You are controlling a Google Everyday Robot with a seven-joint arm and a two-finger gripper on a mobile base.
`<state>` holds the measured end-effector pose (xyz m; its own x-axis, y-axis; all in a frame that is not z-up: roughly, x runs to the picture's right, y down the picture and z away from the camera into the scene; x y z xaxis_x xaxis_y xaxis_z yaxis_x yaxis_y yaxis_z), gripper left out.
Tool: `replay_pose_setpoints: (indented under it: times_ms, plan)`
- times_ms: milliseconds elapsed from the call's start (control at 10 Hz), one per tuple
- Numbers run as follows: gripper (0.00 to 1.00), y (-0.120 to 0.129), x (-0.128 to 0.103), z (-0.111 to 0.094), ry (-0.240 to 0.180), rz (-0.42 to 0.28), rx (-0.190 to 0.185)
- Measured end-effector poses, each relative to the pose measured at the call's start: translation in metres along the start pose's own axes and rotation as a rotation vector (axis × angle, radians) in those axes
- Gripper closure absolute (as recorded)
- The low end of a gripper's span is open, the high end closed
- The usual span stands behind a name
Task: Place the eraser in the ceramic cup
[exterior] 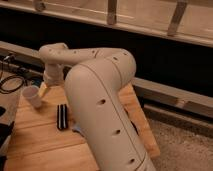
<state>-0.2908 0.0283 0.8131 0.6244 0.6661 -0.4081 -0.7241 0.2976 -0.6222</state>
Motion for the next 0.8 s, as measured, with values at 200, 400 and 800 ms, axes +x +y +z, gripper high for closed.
replay_pose_setpoints:
  times_ms: [200,400,800]
  plan:
    - [0.2,-0.004,0.001,0.008,-0.003,0.001,0.009]
    - [0.2,-0.003,0.012,0.003,0.007,0.016,0.006]
    - [0.2,-0.015,0.051,0.013,0.042,0.073,-0.011]
